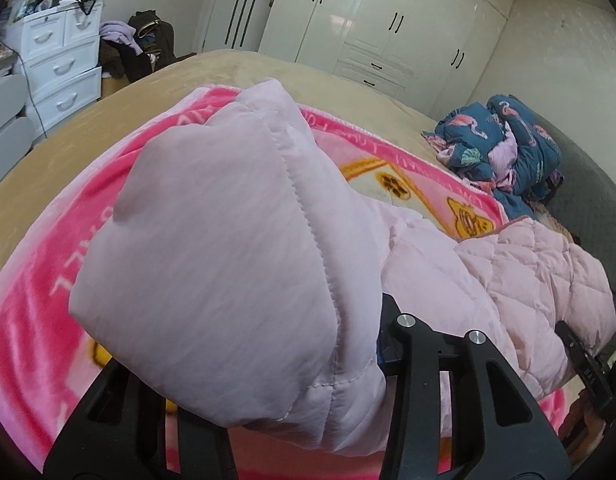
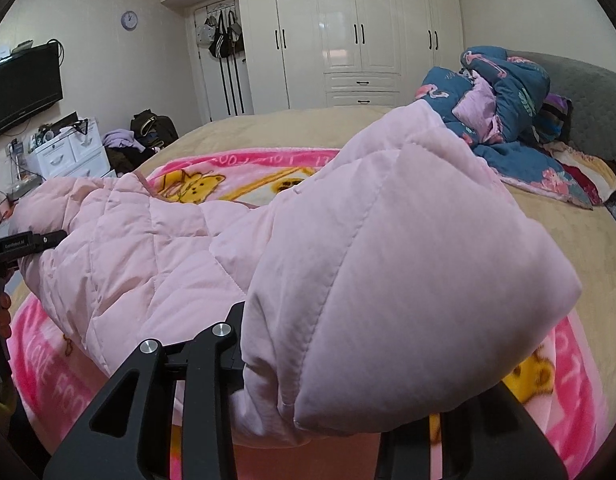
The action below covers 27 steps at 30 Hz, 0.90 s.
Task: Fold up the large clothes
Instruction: 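Lay the folded-over jacket down and open both grippers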
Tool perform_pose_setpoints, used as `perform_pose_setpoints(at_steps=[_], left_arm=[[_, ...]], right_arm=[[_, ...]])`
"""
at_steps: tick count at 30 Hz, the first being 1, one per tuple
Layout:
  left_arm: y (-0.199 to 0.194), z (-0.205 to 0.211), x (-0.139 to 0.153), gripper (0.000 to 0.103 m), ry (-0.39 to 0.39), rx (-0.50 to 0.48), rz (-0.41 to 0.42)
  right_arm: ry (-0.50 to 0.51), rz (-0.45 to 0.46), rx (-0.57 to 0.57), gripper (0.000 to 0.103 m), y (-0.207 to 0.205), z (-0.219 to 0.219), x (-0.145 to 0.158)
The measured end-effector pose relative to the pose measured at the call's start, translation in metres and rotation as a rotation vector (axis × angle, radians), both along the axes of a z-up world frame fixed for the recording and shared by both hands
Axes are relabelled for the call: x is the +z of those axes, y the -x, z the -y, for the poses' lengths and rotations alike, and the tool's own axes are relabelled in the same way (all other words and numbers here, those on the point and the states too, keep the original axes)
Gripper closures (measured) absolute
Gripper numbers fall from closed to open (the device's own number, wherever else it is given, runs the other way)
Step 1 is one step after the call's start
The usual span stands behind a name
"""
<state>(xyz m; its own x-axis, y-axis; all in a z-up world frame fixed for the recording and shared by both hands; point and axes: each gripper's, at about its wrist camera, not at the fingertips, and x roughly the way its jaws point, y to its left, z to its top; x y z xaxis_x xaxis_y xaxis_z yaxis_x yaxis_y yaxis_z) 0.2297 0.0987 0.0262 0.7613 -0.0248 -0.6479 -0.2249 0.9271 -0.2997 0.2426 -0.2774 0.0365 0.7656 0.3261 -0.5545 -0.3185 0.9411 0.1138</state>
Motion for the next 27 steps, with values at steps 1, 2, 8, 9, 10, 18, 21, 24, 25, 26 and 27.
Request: perform_pose_setpoints(at_steps=[1,2,8,9,10,18,21,24,25,26,27], left_arm=[[0.003,0.0,-0.002,0.069,-0.002,-0.001,-0.005],[0.006,0.0,-0.004,0.069,-0.004,0.0,-0.012],[0.017,0.002,-0.01,0.068,-0.017,0.0,-0.024],[0.017,0.003,-0.009,0.068,-0.018,-0.001,-0.025],[0.019,0.002,-0.01,0.068,-0.017,-0.001,-0.025],[0.035,0.004,-0.021,0.067,-0.022,-0.003,-0.041],[0.039,0.002,-0.026,0.066,-0.012,0.001,-0.051],[0.04,0.001,-0.031,0.065,-0.009,0.004,-0.06],[0.041,0.0,-0.032,0.065,-0.008,0.005,-0.062],[0.041,0.0,-0.034,0.065,-0.007,0.006,-0.064],[0.042,-0.001,-0.036,0.065,-0.007,0.007,-0.067]], right_arm=[[-0.002,-0.003,-0.002,0.07,0.002,0.0,-0.001],[-0.008,-0.008,-0.005,0.07,0.004,0.002,-0.003],[-0.02,-0.021,-0.014,0.07,0.016,0.005,-0.009],[-0.019,-0.021,-0.014,0.07,0.018,0.006,-0.009],[-0.021,-0.022,-0.013,0.07,0.02,0.007,-0.01],[-0.05,-0.061,-0.025,0.069,0.02,0.023,-0.022],[-0.063,-0.082,-0.032,0.068,0.019,0.029,-0.027],[-0.075,-0.104,-0.044,0.066,0.02,0.031,-0.034],[-0.081,-0.112,-0.049,0.066,0.02,0.032,-0.036],[-0.088,-0.124,-0.055,0.064,0.019,0.033,-0.039],[-0.095,-0.137,-0.065,0.063,0.018,0.035,-0.043]])
